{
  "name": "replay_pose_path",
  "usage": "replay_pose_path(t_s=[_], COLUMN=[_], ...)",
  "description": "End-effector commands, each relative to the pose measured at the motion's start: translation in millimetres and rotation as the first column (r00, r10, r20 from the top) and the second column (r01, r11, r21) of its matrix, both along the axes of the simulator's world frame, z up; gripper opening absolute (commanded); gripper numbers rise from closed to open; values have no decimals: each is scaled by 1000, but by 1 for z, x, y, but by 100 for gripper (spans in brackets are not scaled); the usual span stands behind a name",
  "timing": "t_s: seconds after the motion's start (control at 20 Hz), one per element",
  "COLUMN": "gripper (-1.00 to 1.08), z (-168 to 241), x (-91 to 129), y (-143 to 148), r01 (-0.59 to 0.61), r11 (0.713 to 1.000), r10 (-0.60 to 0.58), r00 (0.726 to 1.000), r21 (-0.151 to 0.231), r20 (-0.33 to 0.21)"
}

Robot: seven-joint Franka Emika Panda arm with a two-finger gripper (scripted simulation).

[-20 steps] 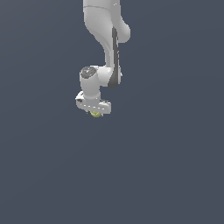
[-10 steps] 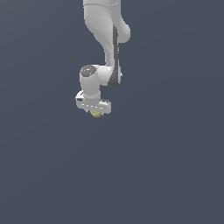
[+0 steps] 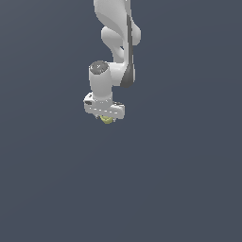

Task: Pick up the object and move it to a goal position.

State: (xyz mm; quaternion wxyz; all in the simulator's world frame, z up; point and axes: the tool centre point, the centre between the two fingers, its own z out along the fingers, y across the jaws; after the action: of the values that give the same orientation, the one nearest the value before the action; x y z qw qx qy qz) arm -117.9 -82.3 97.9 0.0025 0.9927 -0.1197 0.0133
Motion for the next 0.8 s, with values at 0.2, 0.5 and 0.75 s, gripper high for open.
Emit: replay_pose_path(t_s=[0.2,0.5,0.75], gripper=[-100,-100,-100], z=[51,106,151], x=[11,23,33], y=[27,55,79], r01=[-2,-4,-6], r11=[1000,1000,1000], r10=[2,4,6], r00=[1000,1000,1000], r21=[-1,0,1], r20=[-5,-10,-15])
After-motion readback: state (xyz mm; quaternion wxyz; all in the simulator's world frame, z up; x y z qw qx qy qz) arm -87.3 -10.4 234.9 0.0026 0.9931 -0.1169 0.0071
